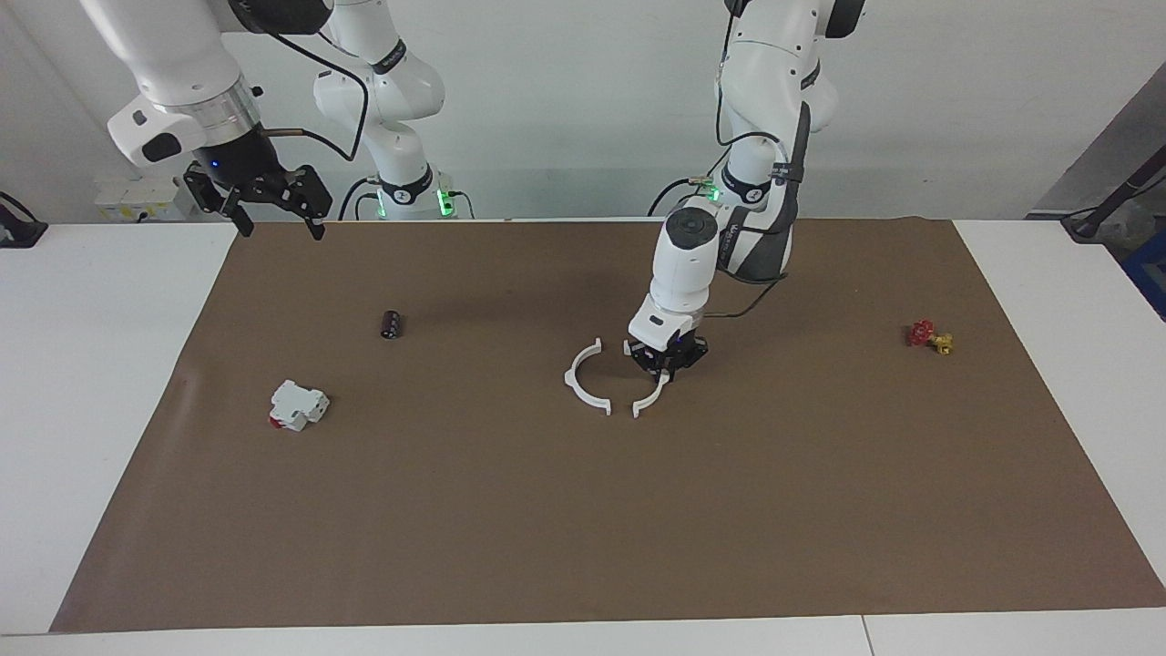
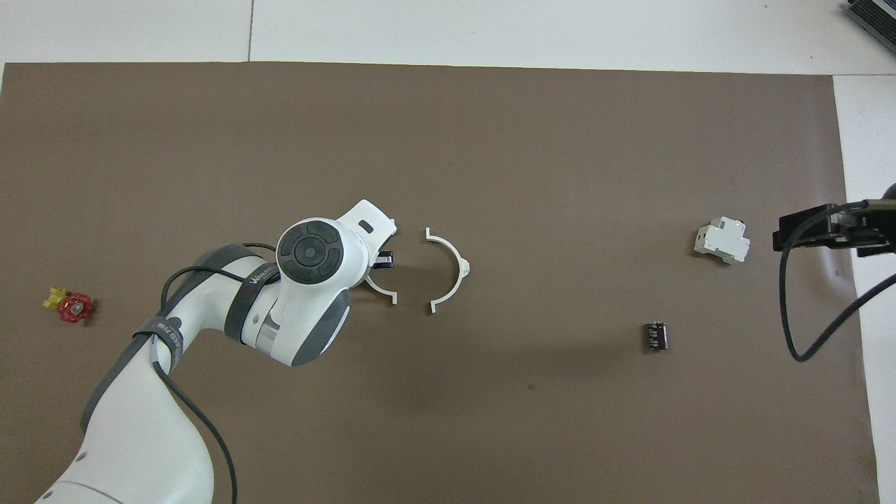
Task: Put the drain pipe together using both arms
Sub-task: 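Carry the held clamp half toward the placed half with the left gripper, then press the held half against the placed half to close the ring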
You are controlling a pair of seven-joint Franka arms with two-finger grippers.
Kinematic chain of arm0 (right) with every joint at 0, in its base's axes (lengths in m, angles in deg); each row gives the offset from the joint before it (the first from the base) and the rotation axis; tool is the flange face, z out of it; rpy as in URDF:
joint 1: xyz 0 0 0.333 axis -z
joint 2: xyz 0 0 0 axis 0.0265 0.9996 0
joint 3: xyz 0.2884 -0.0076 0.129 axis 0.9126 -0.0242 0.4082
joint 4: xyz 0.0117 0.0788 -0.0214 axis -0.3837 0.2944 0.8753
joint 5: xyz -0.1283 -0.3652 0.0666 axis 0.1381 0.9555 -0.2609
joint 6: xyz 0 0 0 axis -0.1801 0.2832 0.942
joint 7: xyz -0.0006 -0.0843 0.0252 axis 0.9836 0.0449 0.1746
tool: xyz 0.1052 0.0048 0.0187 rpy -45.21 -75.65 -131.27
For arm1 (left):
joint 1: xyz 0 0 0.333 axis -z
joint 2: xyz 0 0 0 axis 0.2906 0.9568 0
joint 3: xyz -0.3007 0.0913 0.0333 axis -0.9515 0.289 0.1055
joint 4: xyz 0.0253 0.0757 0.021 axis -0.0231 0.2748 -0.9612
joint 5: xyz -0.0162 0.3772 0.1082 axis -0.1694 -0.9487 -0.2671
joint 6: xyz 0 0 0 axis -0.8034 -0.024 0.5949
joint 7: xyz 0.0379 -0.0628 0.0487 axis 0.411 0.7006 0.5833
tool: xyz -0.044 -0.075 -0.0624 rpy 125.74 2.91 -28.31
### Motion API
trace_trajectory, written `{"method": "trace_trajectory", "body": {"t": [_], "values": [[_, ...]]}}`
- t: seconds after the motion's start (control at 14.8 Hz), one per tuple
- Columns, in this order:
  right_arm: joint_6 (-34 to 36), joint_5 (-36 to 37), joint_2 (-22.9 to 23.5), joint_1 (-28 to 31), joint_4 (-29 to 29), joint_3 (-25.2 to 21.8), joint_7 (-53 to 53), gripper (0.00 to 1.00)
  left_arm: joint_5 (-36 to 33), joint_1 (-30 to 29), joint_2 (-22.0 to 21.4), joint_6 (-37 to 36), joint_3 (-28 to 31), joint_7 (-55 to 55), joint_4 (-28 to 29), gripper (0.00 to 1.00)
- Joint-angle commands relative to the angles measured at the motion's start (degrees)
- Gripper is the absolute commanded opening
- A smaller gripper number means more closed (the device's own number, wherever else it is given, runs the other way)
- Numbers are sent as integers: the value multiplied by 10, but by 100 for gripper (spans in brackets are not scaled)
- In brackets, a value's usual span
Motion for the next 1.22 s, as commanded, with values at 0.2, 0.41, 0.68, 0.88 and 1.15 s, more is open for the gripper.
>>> {"method": "trace_trajectory", "body": {"t": [0.2, 0.41, 0.68, 0.88, 1.15], "values": [[-5, -5, -10, 2, 8, 5, -11, 100, -9, 34, -4, 20, 7, 57, 21, 0], [-19, 12, -10, 1, 9, 6, -11, 100, -9, 37, -2, 20, 6, 60, 18, 0], [-19, 12, -10, 2, 11, 6, -11, 100, -9, 41, 5, 22, 7, 58, 4, 0], [-19, 11, -10, 2, 12, 7, -10, 100, -9, 36, 14, 20, 7, 57, -16, 0], [-19, 9, -11, 2, 12, 6, -10, 100, -9, 38, 17, 16, 7, 56, -19, 0]]}}
